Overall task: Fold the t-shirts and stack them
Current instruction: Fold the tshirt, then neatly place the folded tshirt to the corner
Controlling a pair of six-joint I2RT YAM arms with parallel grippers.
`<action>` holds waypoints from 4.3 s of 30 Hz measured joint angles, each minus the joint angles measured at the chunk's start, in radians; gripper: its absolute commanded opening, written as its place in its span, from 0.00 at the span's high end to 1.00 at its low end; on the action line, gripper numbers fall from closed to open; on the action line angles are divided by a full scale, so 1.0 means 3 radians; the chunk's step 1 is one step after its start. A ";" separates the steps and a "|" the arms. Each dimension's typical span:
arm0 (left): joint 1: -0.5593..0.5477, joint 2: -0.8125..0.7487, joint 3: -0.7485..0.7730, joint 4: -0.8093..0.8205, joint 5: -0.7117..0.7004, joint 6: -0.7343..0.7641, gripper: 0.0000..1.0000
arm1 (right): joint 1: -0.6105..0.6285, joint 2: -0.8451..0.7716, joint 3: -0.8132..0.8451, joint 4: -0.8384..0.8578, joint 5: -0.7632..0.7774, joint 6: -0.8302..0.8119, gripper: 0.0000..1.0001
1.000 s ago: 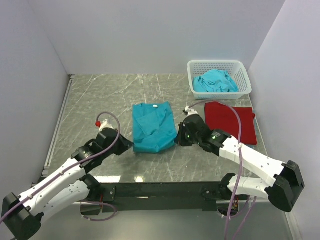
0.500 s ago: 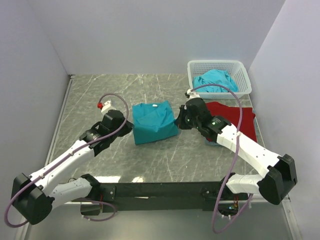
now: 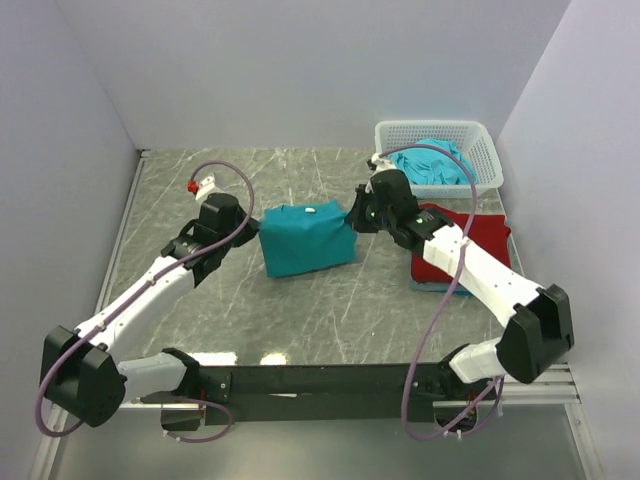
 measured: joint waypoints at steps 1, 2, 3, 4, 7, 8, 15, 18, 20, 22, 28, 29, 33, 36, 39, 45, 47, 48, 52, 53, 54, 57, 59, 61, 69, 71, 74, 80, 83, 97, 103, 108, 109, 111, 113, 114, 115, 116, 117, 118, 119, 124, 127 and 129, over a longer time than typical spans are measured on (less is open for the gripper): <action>0.0024 0.0032 0.0010 0.0018 0.0011 0.0011 1.00 | -0.0022 0.0048 0.0022 0.0011 -0.0033 -0.0009 1.00; 0.0050 0.0071 0.0022 0.0038 0.0024 0.0018 1.00 | -0.0051 0.0104 0.0042 0.0023 -0.0080 -0.0014 1.00; 0.0076 0.0112 0.0032 0.0067 0.0036 0.0027 1.00 | -0.0076 0.0153 0.0060 0.0028 -0.0125 -0.0020 1.00; 0.0099 0.0150 0.0042 0.0084 0.0043 0.0033 1.00 | -0.0102 0.0202 0.0080 0.0036 -0.0172 -0.0028 1.00; 0.0168 0.0280 0.0092 0.0139 0.0093 0.0061 1.00 | -0.0177 0.0371 0.0170 0.0070 -0.0322 -0.0055 1.00; 0.0196 0.0336 0.0114 0.0167 0.0100 0.0076 1.00 | -0.0202 0.0431 0.0207 0.0084 -0.0365 -0.0061 1.00; 0.0355 0.0734 0.0286 0.0380 0.0137 0.0123 1.00 | -0.0392 0.0904 0.0582 0.0149 -0.0662 -0.0095 1.00; 0.0422 0.0935 0.0355 0.0483 0.0202 0.0160 0.99 | -0.0462 0.1141 0.0716 0.0203 -0.0768 -0.0094 1.00; 0.0464 0.1091 0.0408 0.0558 0.0264 0.0184 0.98 | -0.0504 0.1286 0.0796 0.0212 -0.0829 -0.0094 1.00; 0.0501 0.1258 0.0456 0.0659 0.0306 0.0191 0.98 | -0.0552 0.1457 0.0912 0.0220 -0.0877 -0.0095 1.00; 0.0587 0.1737 0.0679 0.0862 0.0370 0.0203 0.95 | -0.0655 0.1993 0.1380 0.0225 -0.0991 -0.0107 1.00; 0.0598 0.1794 0.0701 0.0896 0.0371 0.0210 0.94 | -0.0668 0.2069 0.1441 0.0231 -0.1008 -0.0108 1.00; 0.0642 0.2012 0.0772 0.0996 0.0369 0.0261 0.78 | -0.0721 0.2396 0.1645 0.0254 -0.1101 -0.0107 0.99; 0.0660 0.2141 0.0861 0.1016 0.0352 0.0276 0.63 | -0.0754 0.2599 0.1775 0.0256 -0.1139 -0.0109 0.63; 0.0673 0.2277 0.1003 0.1012 0.0334 0.0317 0.50 | -0.0782 0.2786 0.1971 0.0193 -0.1193 -0.0150 0.22; 0.0675 0.2308 0.1197 0.0964 0.0354 0.0385 0.09 | -0.0806 0.2783 0.2172 0.0135 -0.1208 -0.0231 0.15; 0.0675 0.2269 0.1212 0.0949 0.0395 0.0406 0.01 | -0.0806 0.2661 0.2042 0.0212 -0.1221 -0.0231 0.14; 0.0675 0.2224 0.1211 0.0924 0.0426 0.0406 0.01 | -0.0805 0.2560 0.1916 0.0240 -0.1237 -0.0225 0.13; 0.0671 0.1952 0.1087 0.0900 0.0626 0.0398 0.01 | -0.0772 0.2001 0.1205 0.0407 -0.1354 -0.0167 0.12; 0.0664 0.1862 0.1006 0.0931 0.0703 0.0388 0.01 | -0.0750 0.1846 0.0994 0.0493 -0.1392 -0.0148 0.12; 0.0655 0.1761 0.0904 0.0950 0.0783 0.0373 0.00 | -0.0721 0.1685 0.0790 0.0562 -0.1446 -0.0112 0.12; 0.0556 0.1531 0.0617 0.1035 0.1008 0.0315 0.01 | -0.0596 0.1345 0.0331 0.0743 -0.1586 -0.0008 0.12; 0.0418 0.1427 0.0393 0.1105 0.1116 0.0264 0.01 | -0.0511 0.1218 0.0074 0.0919 -0.1684 0.0072 0.11; 0.0292 0.1404 0.0229 0.1128 0.1203 0.0233 0.01 | -0.0439 0.1197 -0.0085 0.1045 -0.1773 0.0140 0.11; 0.0189 0.1443 -0.0332 0.1413 0.1471 0.0014 0.01 | -0.0420 0.1420 -0.0449 0.1371 -0.1815 0.0317 0.11; 0.0198 0.1488 -0.0409 0.1513 0.1489 -0.0008 0.01 | -0.0420 0.1469 -0.0477 0.1381 -0.1761 0.0322 0.11; 0.0198 0.1541 -0.0514 0.1615 0.1495 -0.0028 0.01 | -0.0420 0.1478 -0.0556 0.1397 -0.1685 0.0320 0.11; 0.0201 0.1490 -0.0596 0.1715 0.1425 -0.0041 0.01 | -0.0425 0.1399 -0.0621 0.1362 -0.1549 0.0271 0.10; 0.0198 0.1273 -0.0596 0.1539 0.1245 0.0024 0.01 | -0.0426 0.1233 -0.0619 0.1183 -0.1408 0.0182 0.09; 0.0253 -0.0553 -0.0177 0.0581 -0.0348 0.0315 0.00 | -0.0432 0.1019 0.0290 0.0544 -0.0388 -0.0221 0.06; 0.0331 -0.1010 -0.0365 0.0436 -0.0800 0.0312 0.01 | -0.0431 0.1695 0.0746 0.0351 -0.0276 -0.0257 0.05; 0.0395 -0.0975 -0.0473 0.0357 -0.0848 0.0324 0.00 | -0.0388 0.2122 0.0973 0.0125 -0.0229 -0.0261 0.06; 0.0406 -0.0936 -0.0473 0.0337 -0.0844 0.0333 0.01 | -0.0378 0.2186 0.1025 0.0078 -0.0219 -0.0257 0.06; 0.0421 -0.0862 -0.0473 0.0292 -0.0830 0.0341 0.01 | -0.0356 0.2286 0.1108 0.0033 -0.0211 -0.0256 0.07; 0.0434 -0.0801 -0.0473 0.0245 -0.0821 0.0352 0.00 | -0.0328 0.2346 0.1150 -0.0003 -0.0196 -0.0249 0.09; 0.0437 -0.0774 -0.0473 0.0216 -0.0810 0.0357 0.01 | -0.0320 0.2364 0.1164 -0.0025 -0.0189 -0.0244 0.10; 0.0446 -0.0757 -0.0473 0.0201 -0.0790 0.0362 0.01 | -0.0299 0.2384 0.1194 -0.0058 -0.0170 -0.0242 0.11; 0.0450 -0.0746 -0.0473 0.0193 -0.0771 0.0364 0.00 | -0.0286 0.2406 0.1219 -0.0078 -0.0151 -0.0242 0.15; 0.0454 -0.0745 -0.0473 0.0187 -0.0762 0.0364 0.01 | -0.0271 0.2435 0.1263 -0.0100 -0.0130 -0.0242 0.17; 0.0455 -0.0748 -0.0473 0.0186 -0.0757 0.0362 0.01 | -0.0258 0.2458 0.1300 -0.0109 -0.0120 -0.0239 0.19; 0.0456 -0.0754 -0.0473 0.0186 -0.0753 0.0362 0.01 | -0.0247 0.2483 0.1329 -0.0122 -0.0104 -0.0234 0.24; 0.0464 -0.0832 -0.0473 0.0177 -0.0768 0.0360 0.01 | -0.0212 0.2520 0.1373 -0.0153 -0.0074 -0.0220 0.38; 0.0470 -0.0884 -0.0473 0.0150 -0.0779 0.0359 0.01 | -0.0196 0.2525 0.1372 -0.0153 -0.0083 -0.0209 0.49; 0.0476 -0.0908 -0.0474 0.0146 -0.0785 0.0356 0.01 | -0.0177 0.2534 0.1372 -0.0154 -0.0112 -0.0192 0.57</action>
